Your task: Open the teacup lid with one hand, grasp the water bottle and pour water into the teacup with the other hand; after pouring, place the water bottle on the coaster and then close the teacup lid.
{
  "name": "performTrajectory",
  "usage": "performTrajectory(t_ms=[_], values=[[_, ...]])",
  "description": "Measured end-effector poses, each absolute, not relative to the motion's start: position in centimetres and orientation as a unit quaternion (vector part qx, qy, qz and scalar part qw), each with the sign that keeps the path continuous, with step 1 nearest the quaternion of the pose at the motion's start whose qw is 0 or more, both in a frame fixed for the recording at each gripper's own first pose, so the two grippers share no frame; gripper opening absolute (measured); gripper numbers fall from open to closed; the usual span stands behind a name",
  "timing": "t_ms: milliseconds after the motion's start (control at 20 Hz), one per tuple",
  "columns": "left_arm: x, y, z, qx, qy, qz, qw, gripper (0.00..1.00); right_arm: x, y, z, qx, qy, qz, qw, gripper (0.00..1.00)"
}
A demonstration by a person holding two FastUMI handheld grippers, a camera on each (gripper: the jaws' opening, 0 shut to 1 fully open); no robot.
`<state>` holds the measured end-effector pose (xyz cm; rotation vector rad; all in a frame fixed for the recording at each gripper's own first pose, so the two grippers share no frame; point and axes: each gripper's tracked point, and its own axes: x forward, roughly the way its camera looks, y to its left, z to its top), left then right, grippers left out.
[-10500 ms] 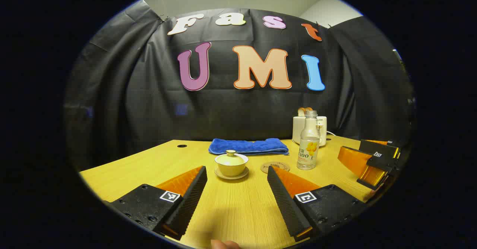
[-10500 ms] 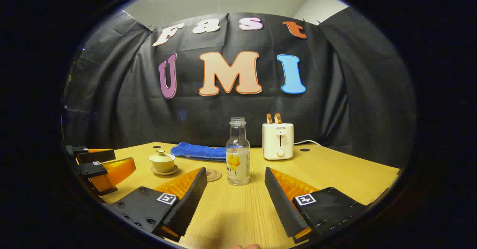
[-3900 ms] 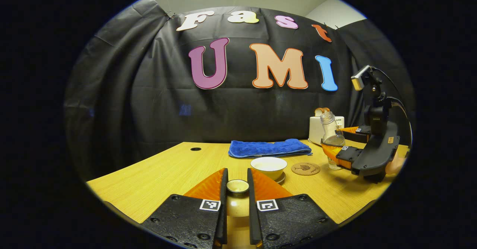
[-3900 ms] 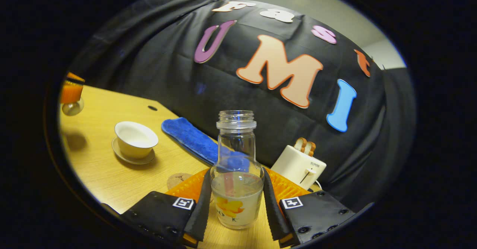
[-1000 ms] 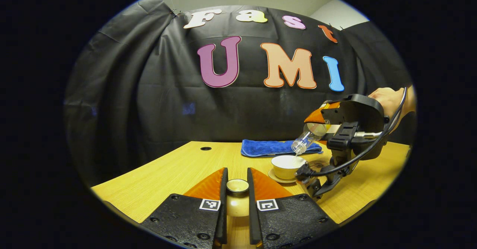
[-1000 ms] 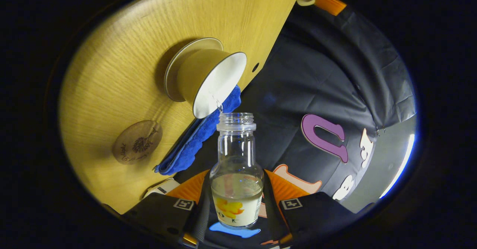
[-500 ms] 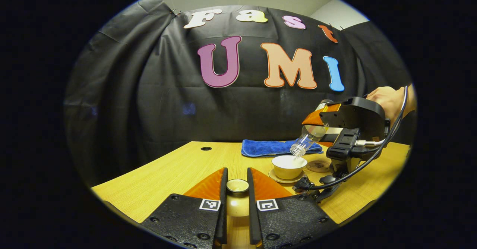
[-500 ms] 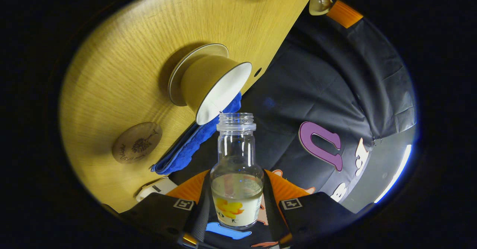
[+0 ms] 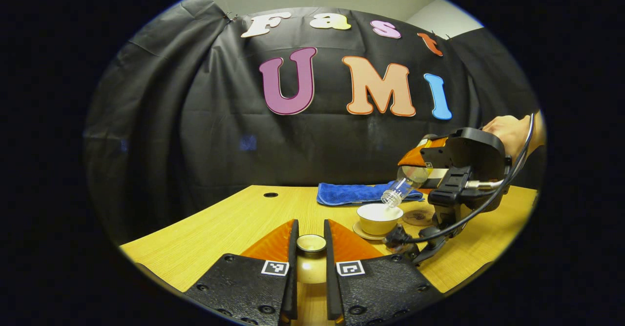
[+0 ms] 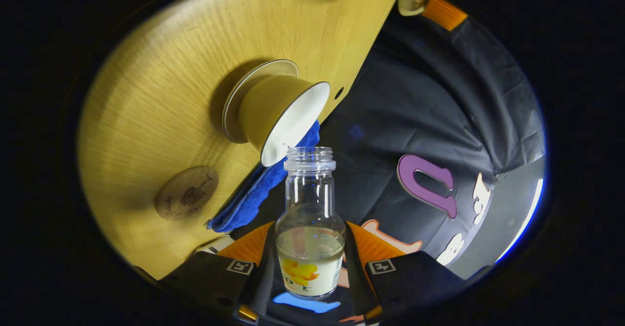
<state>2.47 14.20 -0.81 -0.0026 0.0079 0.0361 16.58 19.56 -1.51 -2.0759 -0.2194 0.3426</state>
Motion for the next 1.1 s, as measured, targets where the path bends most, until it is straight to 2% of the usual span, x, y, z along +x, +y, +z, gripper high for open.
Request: performTrajectory(t_ms=[150,250,450,550,700,750,950,1000,1100], values=[[2.4,14.3,-0.8,-0.001,0.003,0.020,1.000,0.21,16.6,18.7,-1.1,-0.781,-0.036,0.161,0.602,0.72],[2.5,14.3,-0.8,-0.001,0.003,0.020,1.000,0.21,17.1,18.2,-0.2,-0.698,0.006,0.170,0.696,0.68],[2.5,14.3,-0.9,-0.001,0.003,0.021,1.000,0.21,17.7,17.3,2.4,-0.480,0.057,0.173,0.858,0.67],[2.5,14.5,-0.8,0.000,0.004,0.024,1.000,0.21,18.1,17.0,2.4,-0.343,0.072,0.178,0.919,0.67],[2.5,14.5,-0.9,0.000,0.003,0.024,1.000,0.20,19.1,15.3,2.1,-0.177,0.084,0.171,0.966,0.72],[2.5,14.5,-0.9,0.000,0.003,0.024,1.000,0.20,18.7,14.7,2.0,-0.136,0.083,0.164,0.974,0.68],[2.5,14.5,-0.9,0.000,0.004,0.024,1.000,0.20,19.0,13.1,0.5,-0.019,0.072,0.134,0.988,0.72],[2.5,14.5,-0.8,0.000,0.003,0.024,1.000,0.20,19.0,12.6,0.1,0.003,0.069,0.120,0.990,0.69],[2.5,14.5,-0.8,0.000,0.003,0.024,1.000,0.20,19.4,11.6,-0.5,0.019,0.059,0.100,0.993,0.70]])
